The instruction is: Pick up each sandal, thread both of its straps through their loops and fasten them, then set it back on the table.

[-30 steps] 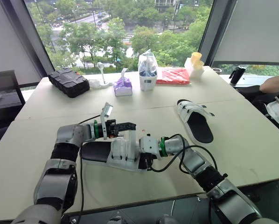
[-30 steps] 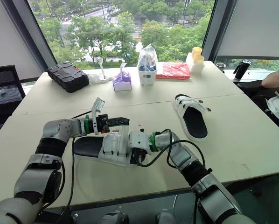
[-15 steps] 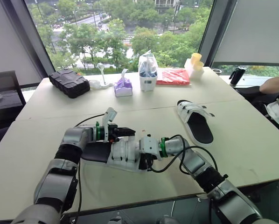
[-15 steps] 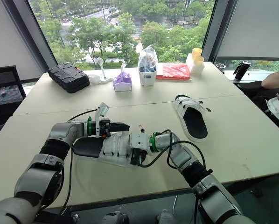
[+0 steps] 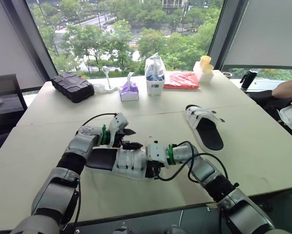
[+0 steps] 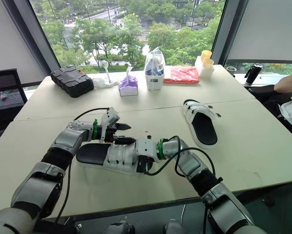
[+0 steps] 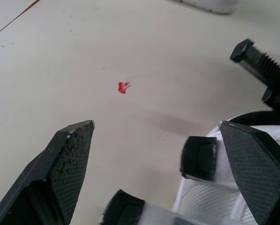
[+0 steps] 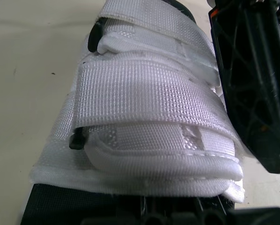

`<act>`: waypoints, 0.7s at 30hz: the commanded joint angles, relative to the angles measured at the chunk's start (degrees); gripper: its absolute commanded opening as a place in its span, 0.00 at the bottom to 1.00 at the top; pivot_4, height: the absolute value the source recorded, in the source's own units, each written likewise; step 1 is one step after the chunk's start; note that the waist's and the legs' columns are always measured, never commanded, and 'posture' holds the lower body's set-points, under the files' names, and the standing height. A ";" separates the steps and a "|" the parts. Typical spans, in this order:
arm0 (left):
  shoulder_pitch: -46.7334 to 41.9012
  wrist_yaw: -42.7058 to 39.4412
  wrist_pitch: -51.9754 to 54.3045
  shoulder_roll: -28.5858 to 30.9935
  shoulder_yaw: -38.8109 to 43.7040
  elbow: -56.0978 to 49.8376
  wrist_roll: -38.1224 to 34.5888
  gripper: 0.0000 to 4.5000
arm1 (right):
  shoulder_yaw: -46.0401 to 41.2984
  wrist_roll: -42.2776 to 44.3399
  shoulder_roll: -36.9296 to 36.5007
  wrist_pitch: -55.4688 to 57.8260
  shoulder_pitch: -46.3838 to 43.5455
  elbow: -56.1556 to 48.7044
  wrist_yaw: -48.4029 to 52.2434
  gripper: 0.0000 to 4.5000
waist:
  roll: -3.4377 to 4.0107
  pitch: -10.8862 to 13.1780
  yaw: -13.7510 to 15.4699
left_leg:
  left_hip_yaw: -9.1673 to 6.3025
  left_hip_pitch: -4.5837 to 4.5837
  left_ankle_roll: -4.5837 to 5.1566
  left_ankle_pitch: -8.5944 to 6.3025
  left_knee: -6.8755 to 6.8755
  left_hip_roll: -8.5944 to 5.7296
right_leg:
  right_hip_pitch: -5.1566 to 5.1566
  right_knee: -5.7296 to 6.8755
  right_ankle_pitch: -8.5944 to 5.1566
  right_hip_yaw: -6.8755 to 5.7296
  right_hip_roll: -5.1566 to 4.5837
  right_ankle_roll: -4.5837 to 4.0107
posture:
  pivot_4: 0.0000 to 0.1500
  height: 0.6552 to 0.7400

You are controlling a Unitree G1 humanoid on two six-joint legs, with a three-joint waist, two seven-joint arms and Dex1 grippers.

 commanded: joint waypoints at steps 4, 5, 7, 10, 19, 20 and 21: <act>0.11 2.96 -8.14 1.92 -4.94 5.00 9.25 0.98 | 2.93 -3.91 -1.13 3.17 2.37 4.36 1.24 0.00 | 0.06 -0.09 -0.04 | 0.00 0.06 0.02 -0.02 0.00 0.00 | 0.06 -0.02 -0.03 0.00 -0.01 0.05 | 1.00 1.00; -0.02 3.09 -8.70 1.96 -4.91 5.51 9.66 0.98 | 2.91 -3.88 -1.09 3.17 2.34 4.41 1.23 0.00 | 0.09 -0.11 -0.06 | 0.01 0.06 0.02 -0.02 0.00 0.00 | 0.06 -0.02 -0.06 0.00 0.00 0.11 | 1.00 1.00; -0.14 2.70 -9.16 2.17 -4.52 6.02 9.82 0.98 | 2.74 -3.79 -1.10 3.11 2.21 4.50 1.14 0.00 | 0.10 -0.14 -0.07 | 0.01 0.06 0.04 -0.03 0.00 0.00 | 0.06 -0.01 -0.07 -0.01 0.00 0.11 | 1.00 1.00; -0.21 2.77 -9.60 3.20 -3.18 6.09 9.45 0.98 | 1.61 -3.00 -1.41 3.70 1.76 3.58 0.99 0.00 | 0.10 -0.15 -0.13 | 0.01 0.06 0.06 -0.04 -0.01 0.00 | 0.05 -0.01 -0.07 -0.01 0.00 0.13 | 1.00 1.00; 4.54 0.00 -15.15 5.68 8.22 -2.21 -1.12 0.98 | -2.28 0.56 -5.33 9.98 3.64 -8.90 2.68 0.00 | 0.07 -0.07 0.11 | 0.00 -0.61 0.07 -0.03 0.09 -0.01 | -0.57 0.07 -0.03 -0.01 -0.01 0.07 | 1.00 1.00; 5.72 -0.19 -16.49 6.54 9.35 -2.71 -1.74 0.98 | -3.13 1.42 -6.12 11.74 4.12 -11.64 2.95 0.00 | 0.06 -0.07 0.20 | 0.00 -0.83 0.07 -0.03 0.16 -0.03 | -0.79 0.12 -0.02 -0.01 -0.03 0.07 | 1.00 1.00; 6.99 -0.43 -17.92 7.38 10.32 -3.36 -2.30 0.98 | -4.00 2.41 -6.92 13.65 4.65 -14.38 3.18 0.00 | 0.04 -0.05 0.21 | 0.00 -0.89 0.07 -0.03 0.18 -0.06 | -0.84 0.13 -0.01 -0.01 -0.06 0.07 | 1.00 1.00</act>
